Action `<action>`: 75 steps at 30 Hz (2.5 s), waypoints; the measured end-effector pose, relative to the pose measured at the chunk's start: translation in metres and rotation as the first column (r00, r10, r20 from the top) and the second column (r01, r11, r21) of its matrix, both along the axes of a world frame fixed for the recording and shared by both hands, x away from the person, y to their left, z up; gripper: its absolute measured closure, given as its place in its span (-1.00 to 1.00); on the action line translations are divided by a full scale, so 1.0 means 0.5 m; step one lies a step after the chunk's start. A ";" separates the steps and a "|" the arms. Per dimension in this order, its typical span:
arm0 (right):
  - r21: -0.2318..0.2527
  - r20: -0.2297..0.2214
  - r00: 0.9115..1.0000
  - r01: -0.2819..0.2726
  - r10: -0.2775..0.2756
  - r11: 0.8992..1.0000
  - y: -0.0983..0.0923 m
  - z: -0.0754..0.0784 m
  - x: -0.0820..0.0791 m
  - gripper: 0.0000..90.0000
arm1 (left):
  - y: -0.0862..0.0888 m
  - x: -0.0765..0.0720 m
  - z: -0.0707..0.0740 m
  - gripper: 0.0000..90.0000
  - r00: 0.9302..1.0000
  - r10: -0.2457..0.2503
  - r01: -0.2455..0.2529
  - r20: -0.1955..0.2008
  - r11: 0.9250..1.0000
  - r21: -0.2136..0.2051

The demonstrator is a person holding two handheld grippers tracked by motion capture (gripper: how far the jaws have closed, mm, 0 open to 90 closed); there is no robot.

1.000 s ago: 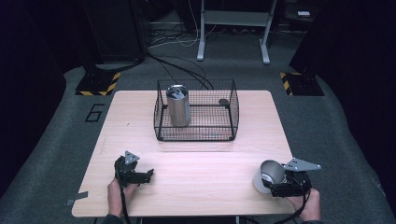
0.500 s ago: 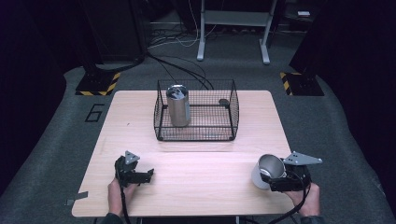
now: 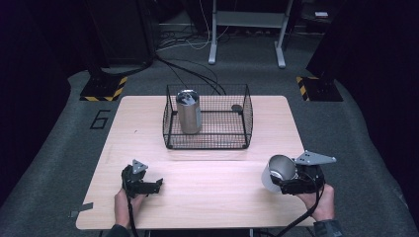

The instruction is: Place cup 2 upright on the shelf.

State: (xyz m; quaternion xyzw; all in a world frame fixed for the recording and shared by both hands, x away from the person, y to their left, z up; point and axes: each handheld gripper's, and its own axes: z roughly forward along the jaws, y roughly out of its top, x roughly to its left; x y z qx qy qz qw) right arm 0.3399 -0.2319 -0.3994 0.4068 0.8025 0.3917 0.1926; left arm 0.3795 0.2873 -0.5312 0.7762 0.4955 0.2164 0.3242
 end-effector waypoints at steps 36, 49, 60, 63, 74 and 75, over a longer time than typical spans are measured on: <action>-0.049 0.011 0.998 -0.068 0.068 0.997 0.095 0.067 0.067 -0.87 | 0.000 0.000 0.000 -0.99 1.000 0.000 0.000 0.001 1.000 0.001; -0.045 0.018 0.995 -0.095 0.096 0.994 0.128 0.093 0.094 -0.87 | 0.000 0.000 0.000 -0.99 1.000 0.000 0.000 0.001 1.000 0.000; -0.050 0.026 0.991 -0.133 0.135 0.990 0.162 0.118 0.118 -0.87 | 0.000 0.000 0.000 -0.99 1.000 0.019 -0.019 -0.002 1.000 -0.006; -0.037 0.019 0.990 -0.138 0.138 0.990 0.172 0.121 0.126 -0.87 | 0.000 0.001 -0.001 -0.99 0.999 0.033 -0.033 0.002 0.999 -0.009; -0.043 0.003 0.989 -0.151 0.151 0.988 0.203 0.137 0.143 -0.87 | 0.000 0.001 -0.001 -0.99 0.999 0.032 -0.032 0.003 0.999 -0.011; -0.044 0.008 0.988 -0.154 0.155 0.987 0.205 0.139 0.145 -0.87 | 0.000 0.001 -0.001 -0.99 1.000 0.031 -0.031 0.003 0.999 -0.010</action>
